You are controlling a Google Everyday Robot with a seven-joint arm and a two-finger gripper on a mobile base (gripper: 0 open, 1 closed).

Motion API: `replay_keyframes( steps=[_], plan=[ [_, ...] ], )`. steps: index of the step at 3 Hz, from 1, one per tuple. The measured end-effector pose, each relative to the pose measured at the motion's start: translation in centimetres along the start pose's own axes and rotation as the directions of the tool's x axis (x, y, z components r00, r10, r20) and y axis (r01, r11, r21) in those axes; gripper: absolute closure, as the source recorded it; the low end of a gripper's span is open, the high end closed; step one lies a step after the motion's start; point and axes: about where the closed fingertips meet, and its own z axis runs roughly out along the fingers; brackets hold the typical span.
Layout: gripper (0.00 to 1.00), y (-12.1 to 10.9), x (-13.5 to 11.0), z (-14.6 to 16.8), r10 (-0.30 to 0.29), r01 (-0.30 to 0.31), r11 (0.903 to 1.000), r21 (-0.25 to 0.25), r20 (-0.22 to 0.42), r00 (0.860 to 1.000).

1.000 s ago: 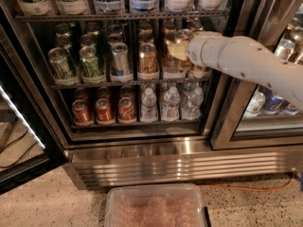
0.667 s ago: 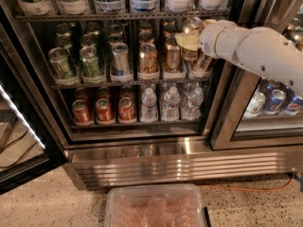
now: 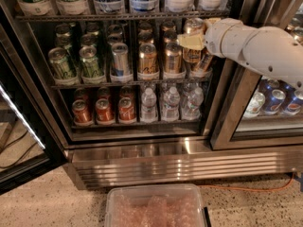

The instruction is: Pick orange can from middle shelf of fridge

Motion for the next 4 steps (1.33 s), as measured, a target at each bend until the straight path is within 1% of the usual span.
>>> replay_keyframes(
  steps=[1,2,3,4],
  plan=[
    [1.00,0.7,-0.2,-0.8,0.004,-0.004,0.9995,-0.030,-0.003,1.000],
    [1.00,2.6,-0.3,-4.1,0.081,-0.085,0.9898,-0.114,-0.038,0.996],
    [1.00,5.0,0.2,-7.9,0.211,-0.229,0.9510,-0.208,-0.105,0.972],
    [1.00,6.5,-0.3,-10.5,0.298,-0.324,0.9067,-0.270,-0.134,0.945]
  ],
)
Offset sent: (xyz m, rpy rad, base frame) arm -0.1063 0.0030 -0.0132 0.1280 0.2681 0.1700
